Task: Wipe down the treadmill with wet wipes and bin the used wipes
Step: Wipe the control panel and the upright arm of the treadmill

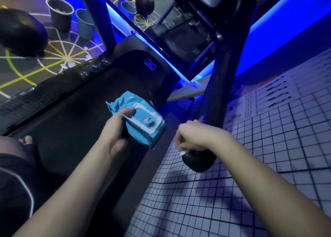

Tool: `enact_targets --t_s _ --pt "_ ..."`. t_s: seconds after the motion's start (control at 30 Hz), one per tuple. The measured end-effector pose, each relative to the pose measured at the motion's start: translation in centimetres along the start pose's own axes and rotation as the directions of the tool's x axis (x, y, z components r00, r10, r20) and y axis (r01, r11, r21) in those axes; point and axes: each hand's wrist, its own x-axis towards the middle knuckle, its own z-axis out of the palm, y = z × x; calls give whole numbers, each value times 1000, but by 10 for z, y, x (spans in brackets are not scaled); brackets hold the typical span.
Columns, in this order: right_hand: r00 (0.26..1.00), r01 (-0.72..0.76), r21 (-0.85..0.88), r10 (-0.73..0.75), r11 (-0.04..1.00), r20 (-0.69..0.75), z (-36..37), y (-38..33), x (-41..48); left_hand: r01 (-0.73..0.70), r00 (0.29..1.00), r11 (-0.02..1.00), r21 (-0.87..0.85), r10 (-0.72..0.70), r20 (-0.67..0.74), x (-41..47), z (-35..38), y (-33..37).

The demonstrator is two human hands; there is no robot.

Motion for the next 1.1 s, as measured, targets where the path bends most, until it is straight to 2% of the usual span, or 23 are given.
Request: enact_targets --t_s 0.07,0.13,0.17,0.2,0.23,0.3,0.37,0.43,0.47,0.57,0.7,0.77,0.83,0.87,0.93,1.0,1.03,1.1 --pt "995 64 68 -68 996 71 -5 -4 -15 -19 1000 1000 -16 19 7 -1 -3 1" --pt "982 100 232 -133 967 131 -12 -1 -26 -29 1000 999 -24 29 11 -2 -3 0" --pt "985 118 328 -153 937 82 -16 3 -29 -31 999 999 -20 31 12 -3 -3 -1" --pt "990 135 416 -137 899 -26 -20 10 -30 -26 1000 1000 -11 26 13 -5 -1 -2" --pt "984 152 487 -84 860 -159 -24 19 -28 -20 1000 1000 -1 20 16 -7 0 -3" --pt "912 156 547 93 823 -400 -29 38 -23 -5 1000 1000 15 5 25 -11 3 -6" --pt "828 29 485 250 874 -502 -29 54 -14 -2 1000 1000 30 1 22 -13 5 -8" --pt "826 -190 293 314 937 -468 -25 63 -10 -4 1000 999 40 4 17 -14 6 -10" --pt "841 -244 234 325 941 -432 -23 63 -11 -2 1000 999 46 2 14 -15 7 -11" --pt "913 -209 221 271 953 -306 -27 47 -25 7 1000 999 43 -7 5 -17 9 -11" --pt "966 -128 60 138 990 -220 -23 19 -41 7 1000 999 42 -6 -8 -13 6 -11" --pt "987 -53 95 66 994 -149 -21 18 -49 0 1000 999 51 0 -7 -11 5 -10" --pt "996 34 243 -13 969 -88 -25 23 -58 -1 1000 999 43 1 3 -12 6 -10" --pt "992 69 351 -27 934 -123 -28 27 -61 -4 1000 999 38 3 6 -12 6 -10" --pt "938 123 533 78 837 -337 -32 43 -60 1 1000 1000 17 -1 17 -13 7 -13" --pt "819 31 498 264 867 -509 -29 61 -50 9 1000 1000 6 -9 24 -14 6 -17" --pt "797 -78 432 317 898 -515 -26 64 -44 10 1000 1000 8 -10 21 -15 5 -19" --pt "837 -214 295 331 931 -435 -17 60 -36 11 1000 1000 10 -11 21 -16 3 -24"
